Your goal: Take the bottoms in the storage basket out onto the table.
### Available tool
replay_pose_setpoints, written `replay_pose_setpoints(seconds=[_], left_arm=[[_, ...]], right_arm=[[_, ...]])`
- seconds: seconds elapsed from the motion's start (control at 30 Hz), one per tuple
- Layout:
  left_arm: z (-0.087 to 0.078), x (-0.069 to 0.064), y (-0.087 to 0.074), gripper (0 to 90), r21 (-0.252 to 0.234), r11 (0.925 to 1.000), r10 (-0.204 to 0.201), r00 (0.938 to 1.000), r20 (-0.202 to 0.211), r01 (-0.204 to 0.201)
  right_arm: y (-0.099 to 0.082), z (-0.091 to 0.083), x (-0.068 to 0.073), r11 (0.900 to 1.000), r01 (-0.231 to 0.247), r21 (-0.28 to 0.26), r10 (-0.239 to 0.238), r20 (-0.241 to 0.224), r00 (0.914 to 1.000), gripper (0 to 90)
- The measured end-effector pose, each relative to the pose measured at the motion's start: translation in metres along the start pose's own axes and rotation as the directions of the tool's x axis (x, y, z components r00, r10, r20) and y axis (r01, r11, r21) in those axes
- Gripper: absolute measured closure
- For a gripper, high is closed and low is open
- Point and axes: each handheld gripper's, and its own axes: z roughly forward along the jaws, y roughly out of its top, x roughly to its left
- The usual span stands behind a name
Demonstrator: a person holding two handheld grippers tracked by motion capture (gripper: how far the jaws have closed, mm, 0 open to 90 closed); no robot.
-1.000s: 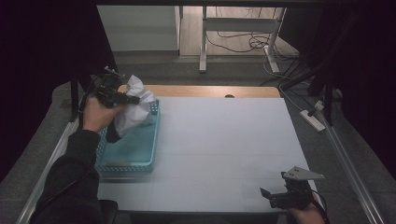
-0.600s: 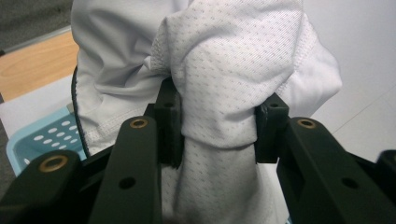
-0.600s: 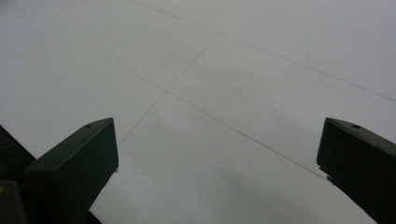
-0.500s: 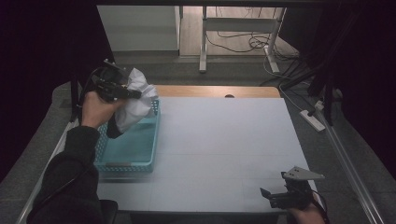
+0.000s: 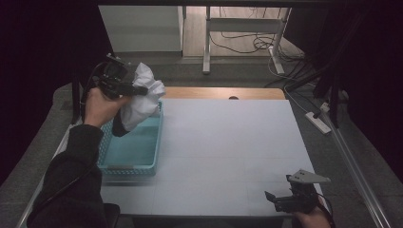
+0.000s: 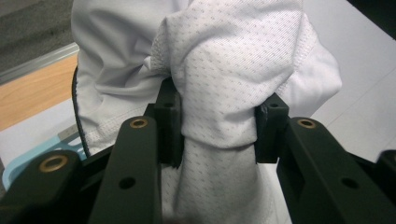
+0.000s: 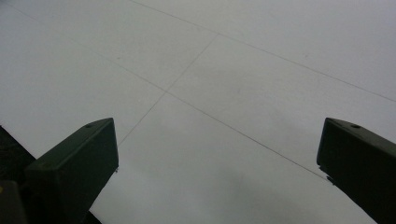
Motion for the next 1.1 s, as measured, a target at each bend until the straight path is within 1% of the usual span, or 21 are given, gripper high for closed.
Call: replay_pose_setpoints(seconds=[0.23,0.5,0.8,0.83,1.1], left_arm=[[-0.003,-0.012,0.010,62.1,-0.017,0.9995,0.027,0.9995,0.015,-0.027],[-0.003,-0.027,0.024,62.2,-0.032,0.9977,0.060,0.9973,0.041,-0.059],[0.007,-0.044,0.033,62.7,-0.035,0.9950,0.096,0.9926,0.074,-0.094],[0.008,-0.047,0.034,62.9,-0.035,0.9943,0.103,0.9921,0.072,-0.100],[0.020,-0.064,0.039,63.7,-0.031,0.9900,0.140,0.9849,0.102,-0.138]], right_arm=[[0.000,0.000,0.000,1.0000,0.001,0.000,-0.001,0.000,1.0000,0.0],[0.000,0.000,0.000,1.0000,0.001,-0.002,-0.001,-0.002,1.0000,0.0],[0.000,-0.001,0.000,1.0000,0.000,-0.004,0.000,-0.003,1.0000,0.0],[0.000,-0.001,0.000,1.0000,0.000,-0.004,0.000,-0.003,1.0000,0.0],[0.000,-0.001,0.000,1.0000,0.000,-0.005,0.000,-0.004,1.0000,0.0]])
